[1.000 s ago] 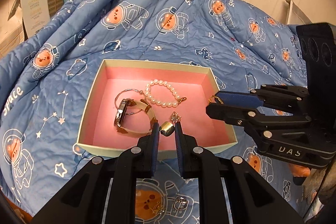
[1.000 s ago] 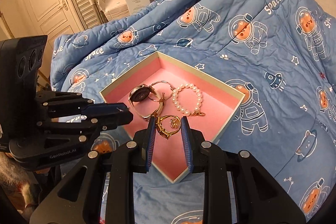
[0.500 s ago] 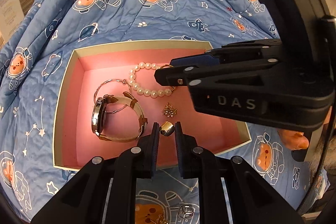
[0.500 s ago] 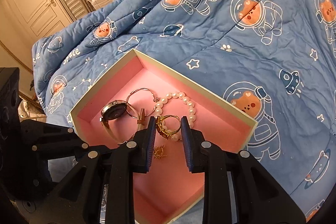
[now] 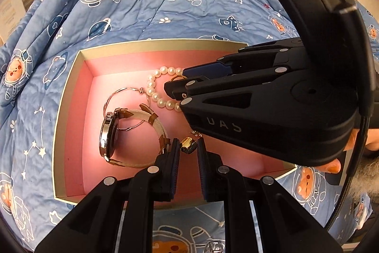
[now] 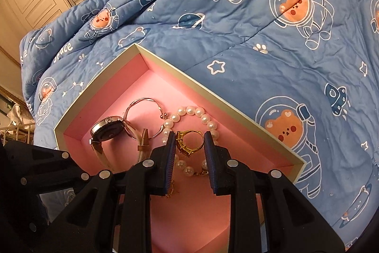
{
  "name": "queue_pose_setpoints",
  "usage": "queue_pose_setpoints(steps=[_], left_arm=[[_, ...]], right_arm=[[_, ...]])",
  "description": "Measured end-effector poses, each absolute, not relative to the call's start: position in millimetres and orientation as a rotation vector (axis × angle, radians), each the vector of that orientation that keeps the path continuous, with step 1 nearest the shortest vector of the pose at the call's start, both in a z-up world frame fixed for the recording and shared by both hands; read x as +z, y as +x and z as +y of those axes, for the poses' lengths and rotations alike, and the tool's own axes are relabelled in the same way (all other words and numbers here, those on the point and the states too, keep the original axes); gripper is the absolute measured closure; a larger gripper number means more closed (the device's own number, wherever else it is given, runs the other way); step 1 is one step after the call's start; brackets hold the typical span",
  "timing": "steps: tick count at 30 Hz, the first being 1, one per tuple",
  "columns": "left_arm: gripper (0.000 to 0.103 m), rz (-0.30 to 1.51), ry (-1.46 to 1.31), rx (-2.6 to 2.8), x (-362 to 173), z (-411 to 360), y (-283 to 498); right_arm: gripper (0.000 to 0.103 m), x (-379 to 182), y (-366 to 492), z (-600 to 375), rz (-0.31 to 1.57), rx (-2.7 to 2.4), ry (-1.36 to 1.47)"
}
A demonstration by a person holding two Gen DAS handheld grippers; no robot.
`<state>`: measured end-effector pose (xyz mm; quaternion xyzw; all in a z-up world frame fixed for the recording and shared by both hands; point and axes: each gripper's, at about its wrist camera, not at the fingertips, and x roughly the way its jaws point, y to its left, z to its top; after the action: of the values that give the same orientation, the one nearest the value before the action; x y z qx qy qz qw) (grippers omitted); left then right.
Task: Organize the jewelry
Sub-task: 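Carry both held pieces into the pink box and open both grippers, then move the right gripper over the silver ring while the left gripper moves over a gold pendant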
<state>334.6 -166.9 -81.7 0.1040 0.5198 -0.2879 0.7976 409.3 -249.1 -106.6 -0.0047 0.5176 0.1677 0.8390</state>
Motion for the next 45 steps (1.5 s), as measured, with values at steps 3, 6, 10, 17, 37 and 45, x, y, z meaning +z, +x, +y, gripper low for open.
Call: queue_pose_setpoints(steps=[3, 6, 10, 17, 37, 45], left_arm=[[0.088, 1.118, 0.227, -0.619, -83.4, -168.6, 335.5], [0.086, 1.122, 0.224, -0.61, -85.5, -170.6, 337.5], [0.078, 1.12, 0.219, -0.614, -86.0, -170.4, 339.1], [0.055, 1.079, 0.209, -0.608, -75.0, -166.7, 337.8], [0.019, 0.88, 0.105, -0.526, -42.4, -93.2, 243.3], [0.019, 0.838, 0.166, -0.473, -58.2, -84.3, 208.1]], right_arm=[[0.078, -109.5, 410.4, -244.4, 1.104, 0.355, -0.033], [0.078, -111.5, 410.2, -242.7, 1.105, 0.349, -0.049], [0.078, -111.4, 410.0, -243.2, 1.104, 0.351, -0.05], [0.066, -105.3, 409.1, -242.9, 1.092, 0.365, -0.032], [0.041, -46.0, 288.7, -275.6, 0.857, 0.382, 0.057], [0.041, -64.3, 229.4, -274.6, 0.85, 0.376, 0.035]])
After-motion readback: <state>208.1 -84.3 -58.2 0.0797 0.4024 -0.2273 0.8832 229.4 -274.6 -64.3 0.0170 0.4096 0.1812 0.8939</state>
